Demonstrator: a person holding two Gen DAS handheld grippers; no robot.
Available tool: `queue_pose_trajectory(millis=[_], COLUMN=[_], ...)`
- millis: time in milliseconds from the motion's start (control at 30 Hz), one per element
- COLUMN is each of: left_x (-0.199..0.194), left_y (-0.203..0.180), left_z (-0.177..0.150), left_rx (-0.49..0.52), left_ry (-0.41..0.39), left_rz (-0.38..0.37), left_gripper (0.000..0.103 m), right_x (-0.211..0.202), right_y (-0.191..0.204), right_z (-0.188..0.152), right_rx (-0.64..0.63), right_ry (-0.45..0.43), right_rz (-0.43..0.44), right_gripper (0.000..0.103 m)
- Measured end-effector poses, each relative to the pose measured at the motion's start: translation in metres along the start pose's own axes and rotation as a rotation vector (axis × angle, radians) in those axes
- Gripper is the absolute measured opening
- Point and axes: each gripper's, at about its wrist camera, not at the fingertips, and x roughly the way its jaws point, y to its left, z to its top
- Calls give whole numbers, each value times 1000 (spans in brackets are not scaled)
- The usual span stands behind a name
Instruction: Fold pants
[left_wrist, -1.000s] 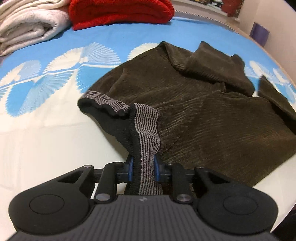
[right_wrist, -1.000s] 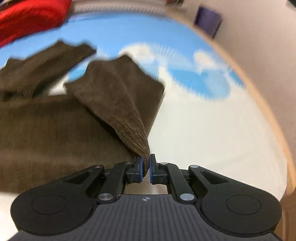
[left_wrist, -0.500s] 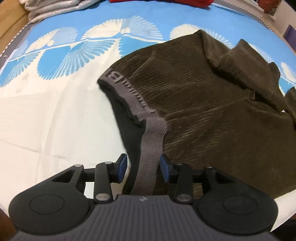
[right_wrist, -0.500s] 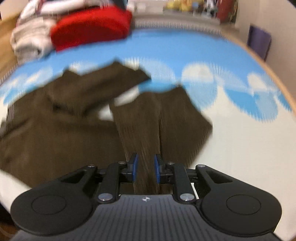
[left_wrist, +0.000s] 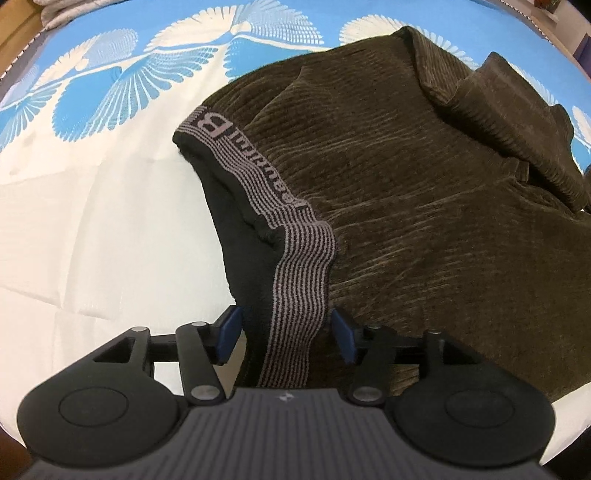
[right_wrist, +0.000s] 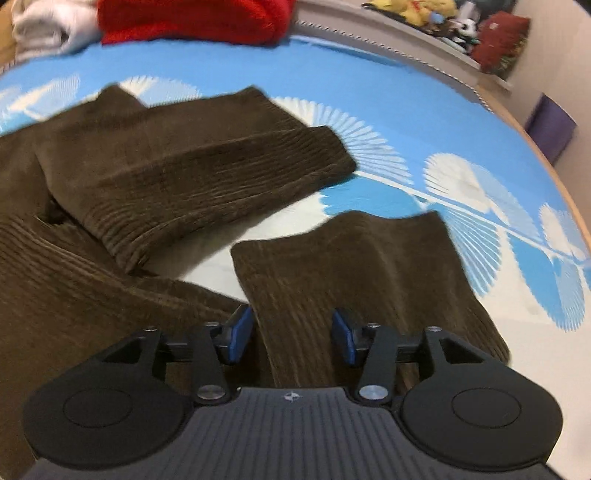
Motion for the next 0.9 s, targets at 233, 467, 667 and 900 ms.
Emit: queue_pose_trajectory(millis=[233,467,667,900], left_x=[12,6,1,3], left_y=[5,9,15,23], left_z=[1,-4,-19,-30], left_rx=[21,31,46,15], left_ry=[38,26,25,65], left_rz=[-29,-34,-28,-106], left_gripper=[60,61,61,61], right_x=[30,-50,-126,-114], right_y=[14,-96,-240,-309], right_z=[15,6,-129,-284], right_rx=[-63,411,954,1333], right_ry=[33,-178,-173,77], right_rz=[-76,-196,-442,-352], right_gripper=[16,7,6,6])
